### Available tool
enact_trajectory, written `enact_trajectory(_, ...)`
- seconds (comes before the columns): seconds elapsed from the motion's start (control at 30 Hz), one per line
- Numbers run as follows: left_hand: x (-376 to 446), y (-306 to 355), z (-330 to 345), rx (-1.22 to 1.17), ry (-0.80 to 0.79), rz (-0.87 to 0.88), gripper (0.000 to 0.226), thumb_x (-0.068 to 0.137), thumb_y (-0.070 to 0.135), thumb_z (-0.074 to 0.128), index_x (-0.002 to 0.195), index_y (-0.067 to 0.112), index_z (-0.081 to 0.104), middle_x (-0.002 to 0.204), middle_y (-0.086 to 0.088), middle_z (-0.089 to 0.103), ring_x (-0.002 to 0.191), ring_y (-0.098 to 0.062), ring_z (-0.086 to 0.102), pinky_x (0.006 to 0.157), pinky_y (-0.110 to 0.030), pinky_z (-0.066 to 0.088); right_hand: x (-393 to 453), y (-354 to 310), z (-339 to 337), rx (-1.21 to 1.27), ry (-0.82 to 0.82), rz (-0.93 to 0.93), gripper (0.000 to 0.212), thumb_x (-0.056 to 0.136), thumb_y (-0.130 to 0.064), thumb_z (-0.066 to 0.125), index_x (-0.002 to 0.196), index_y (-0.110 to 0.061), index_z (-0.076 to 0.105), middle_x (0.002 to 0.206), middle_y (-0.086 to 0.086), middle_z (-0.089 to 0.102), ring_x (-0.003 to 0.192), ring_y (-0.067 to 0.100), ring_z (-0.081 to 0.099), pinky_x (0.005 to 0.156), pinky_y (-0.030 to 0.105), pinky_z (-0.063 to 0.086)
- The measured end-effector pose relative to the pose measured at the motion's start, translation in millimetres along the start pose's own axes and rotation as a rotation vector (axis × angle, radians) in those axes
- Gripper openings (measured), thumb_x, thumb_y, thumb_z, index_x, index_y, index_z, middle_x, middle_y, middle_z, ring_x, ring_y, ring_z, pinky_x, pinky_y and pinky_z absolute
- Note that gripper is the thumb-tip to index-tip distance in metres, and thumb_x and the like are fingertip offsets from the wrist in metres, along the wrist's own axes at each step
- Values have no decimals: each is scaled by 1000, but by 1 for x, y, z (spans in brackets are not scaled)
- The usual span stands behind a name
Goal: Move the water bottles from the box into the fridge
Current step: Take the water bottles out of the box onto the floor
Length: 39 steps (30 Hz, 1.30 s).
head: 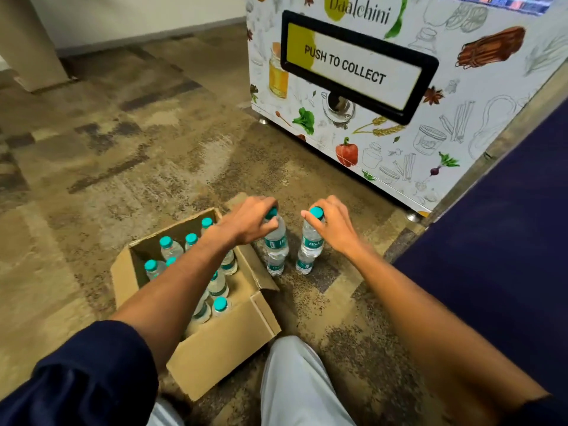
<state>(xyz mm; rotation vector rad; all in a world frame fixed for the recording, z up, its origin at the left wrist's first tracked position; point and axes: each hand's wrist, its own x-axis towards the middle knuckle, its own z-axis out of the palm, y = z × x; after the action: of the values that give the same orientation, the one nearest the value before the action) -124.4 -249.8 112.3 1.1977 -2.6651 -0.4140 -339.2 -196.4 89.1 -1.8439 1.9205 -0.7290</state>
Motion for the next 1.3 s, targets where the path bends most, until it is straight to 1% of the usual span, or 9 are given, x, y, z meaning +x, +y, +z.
enact_trajectory(0.23,10,23,69,25,-220,68,25,90,28,49,109,13,50,94,-11,57,85,-26,53,73,-41,48,-36,59,32,15,-68,155,25,93,-38,63,94,-13,60,94,3,48,84,15,45,67,25,31)
enact_trajectory(0.43,0,12,116,148,-307,41,24,92,25,51,112,13,51,101,-16,59,92,-33,58,74,-40,46,-56,85,74,21,-169,239,26,94,-35,63,107,-12,59,103,2,44,95,18,45,78,31,34)
enact_trajectory(0.57,-12,10,139,310,-366,-25,32,94,28,50,125,17,50,116,-15,59,110,-32,53,86,-42,46,-67,90,95,-102,-236,256,33,96,-36,58,123,-16,57,121,5,45,110,21,43,94,39,42)
enact_trajectory(0.67,-14,10,149,433,-382,-69,41,94,26,50,134,21,46,128,-14,57,125,-32,46,93,-41,41,-69,88,103,-195,-232,248,33,98,-36,55,126,-18,54,124,6,47,111,20,41,93,36,38)
enact_trajectory(0.87,-12,13,145,372,-357,-182,46,96,35,52,138,22,41,132,-12,55,126,-31,44,95,-44,39,-59,72,108,-368,-198,236,44,99,-44,50,136,-21,51,128,7,50,115,24,44,97,39,39)
enact_trajectory(0.97,-17,5,131,249,-240,-208,48,96,42,49,138,19,42,128,-11,55,120,-30,46,94,-44,42,-48,53,107,-340,-136,197,44,98,-46,50,135,-22,53,130,6,48,117,24,44,99,41,38)
enact_trajectory(1.07,-36,-13,116,156,-69,-219,43,96,37,50,133,16,48,124,-12,56,113,-30,49,94,-43,43,-39,25,112,-257,-98,113,40,97,-42,54,131,-22,57,128,4,49,117,24,45,99,41,38)
enact_trajectory(1.17,-63,-38,104,106,1,-282,37,95,34,53,126,13,54,120,-14,57,110,-33,51,92,-42,44,-35,-8,124,-176,-87,8,35,95,-39,58,125,-22,61,123,3,51,114,25,47,98,45,41)
enact_trajectory(1.3,-108,-71,91,122,-42,-399,40,95,33,55,132,17,52,125,-11,55,112,-28,51,92,-40,46,-42,-52,145,-144,-240,-81,35,93,-42,60,124,-26,60,123,2,55,117,22,48,99,43,39)
